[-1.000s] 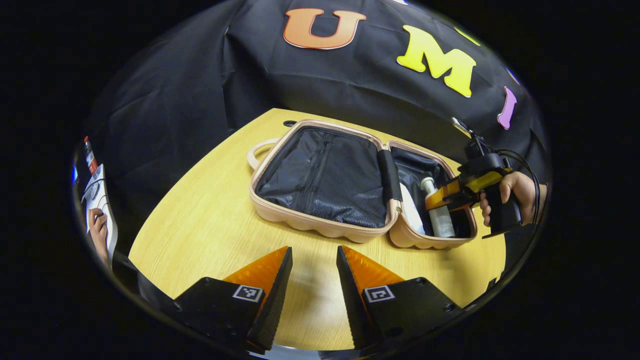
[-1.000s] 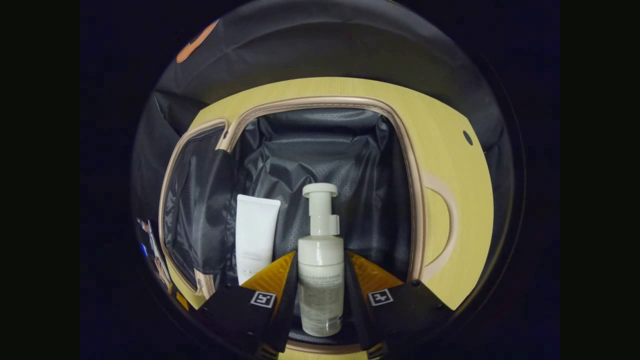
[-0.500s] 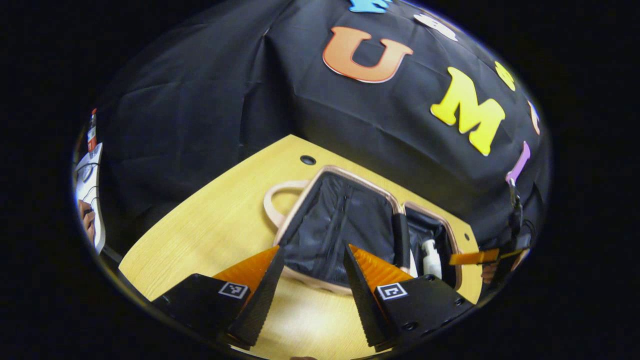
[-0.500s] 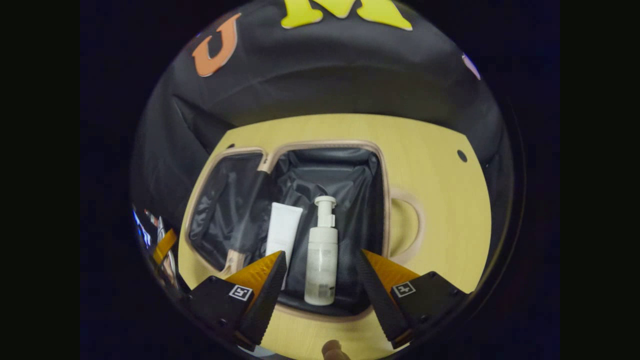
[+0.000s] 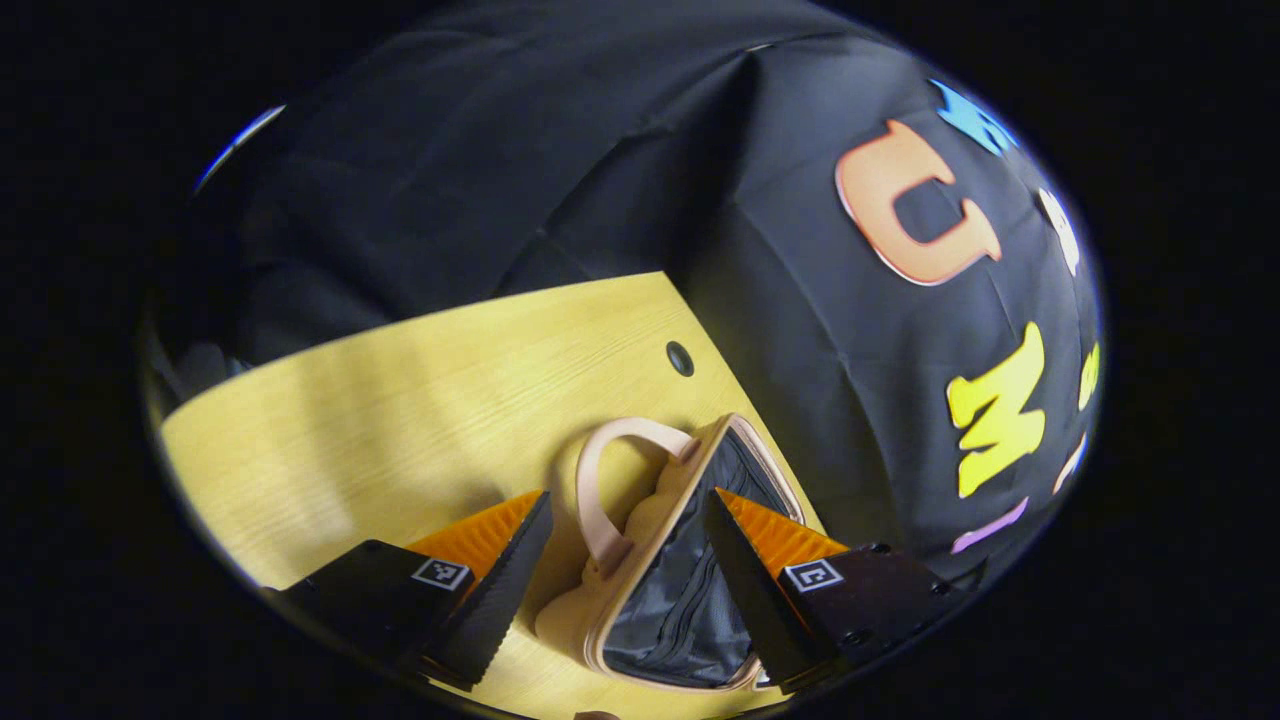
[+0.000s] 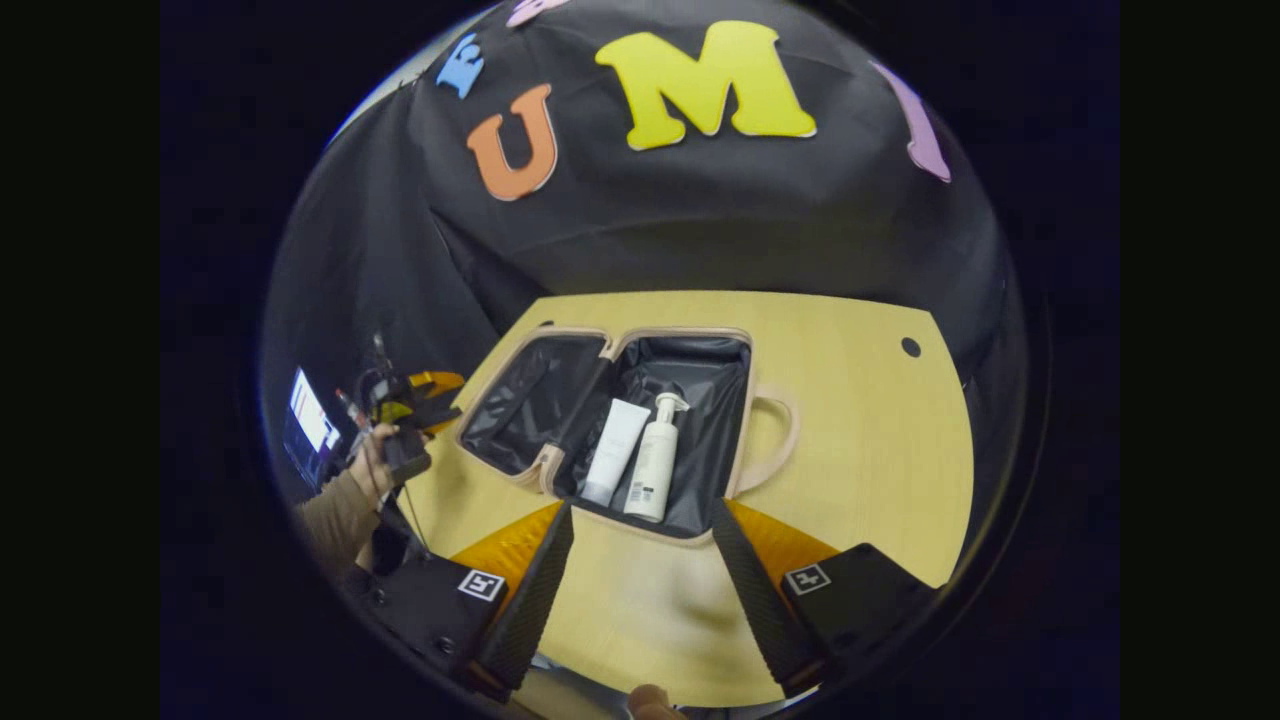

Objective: First open the suitcase, pack the skin care products into it, and then close the suitcase.

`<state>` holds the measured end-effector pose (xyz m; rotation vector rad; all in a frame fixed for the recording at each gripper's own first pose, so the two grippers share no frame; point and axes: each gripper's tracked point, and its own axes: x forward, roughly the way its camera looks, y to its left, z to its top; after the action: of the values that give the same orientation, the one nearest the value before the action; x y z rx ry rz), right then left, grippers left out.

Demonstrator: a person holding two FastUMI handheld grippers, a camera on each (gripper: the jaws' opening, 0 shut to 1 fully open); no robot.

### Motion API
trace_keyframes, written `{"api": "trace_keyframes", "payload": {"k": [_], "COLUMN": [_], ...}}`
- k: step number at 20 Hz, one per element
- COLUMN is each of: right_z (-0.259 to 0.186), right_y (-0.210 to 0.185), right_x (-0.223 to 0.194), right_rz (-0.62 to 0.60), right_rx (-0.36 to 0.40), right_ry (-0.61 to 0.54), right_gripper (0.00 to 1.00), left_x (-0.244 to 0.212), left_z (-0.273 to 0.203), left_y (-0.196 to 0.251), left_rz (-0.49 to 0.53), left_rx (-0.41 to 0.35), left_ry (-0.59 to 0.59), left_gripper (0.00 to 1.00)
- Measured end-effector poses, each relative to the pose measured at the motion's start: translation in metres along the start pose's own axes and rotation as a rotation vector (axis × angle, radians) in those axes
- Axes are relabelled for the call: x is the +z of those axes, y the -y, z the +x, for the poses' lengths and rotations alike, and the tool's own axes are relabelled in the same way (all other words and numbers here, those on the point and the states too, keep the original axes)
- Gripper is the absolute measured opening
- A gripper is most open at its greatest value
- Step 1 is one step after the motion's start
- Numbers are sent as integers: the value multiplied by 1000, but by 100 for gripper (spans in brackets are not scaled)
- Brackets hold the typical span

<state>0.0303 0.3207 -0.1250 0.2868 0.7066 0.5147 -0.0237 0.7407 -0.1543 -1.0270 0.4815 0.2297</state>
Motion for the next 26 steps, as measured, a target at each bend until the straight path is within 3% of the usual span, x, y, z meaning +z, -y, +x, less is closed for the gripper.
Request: {"api": "trace_keyframes", "payload": {"k": [3, 4, 6, 7, 8, 11, 12, 13, 14, 15, 20, 21, 23, 26], "right_z": [-43, -56, -79, -88, -95, -109, -111, -113, -116, -117, -127, -127, -126, -127], "right_y": [18, 26, 46, 55, 60, 72, 75, 77, 79, 79, 70, 65, 61, 58], "right_x": [-4, -5, -7, -7, -5, -4, -4, -4, -3, -2, 7, 8, 10, 27], "right_rz": [-11, -21, -36, -39, -33, 8, 19, 28, 31, 30, -30, -33, -18, -11], "right_rx": [-29, -45, -97, -122, -144, -184, -189, -194, -201, -204, -192, -177, -156, -133], "right_ry": [60, 71, 86, 96, 105, 128, 132, 138, 146, 154, 197, 206, 215, 267], "right_gripper": [82, 79, 82, 78, 82, 80, 79, 82, 83, 79, 83, 80, 82, 83], "left_x": [0, -3, 7, 11, 9, 8, 8, 6, 7, 9, 28, 31, 36, 37], "left_z": [23, 27, 26, 25, 34, 38, 36, 37, 35, 34, 8, -1, -15, -46], "left_y": [0, 2, 4, 2, -1, -1, -1, -9, -9, -5, 38, 52, 84, 153], "left_rz": [-189, -255, -329, -342, -343, -395, -404, -408, -424, -425, -276, -218, -97, 14], "left_rx": [-74, -107, -157, -163, -144, -161, -177, -151, -156, -166, -214, -214, -230, -309], "left_ry": [-46, -78, -80, -75, -73, -104, -109, -109, -115, -112, -63, -56, -37, 3], "left_gripper": [97, 96, 94, 74, 63, 38, 19, 18, 5, 7, 3, 3, 3, 3]}}
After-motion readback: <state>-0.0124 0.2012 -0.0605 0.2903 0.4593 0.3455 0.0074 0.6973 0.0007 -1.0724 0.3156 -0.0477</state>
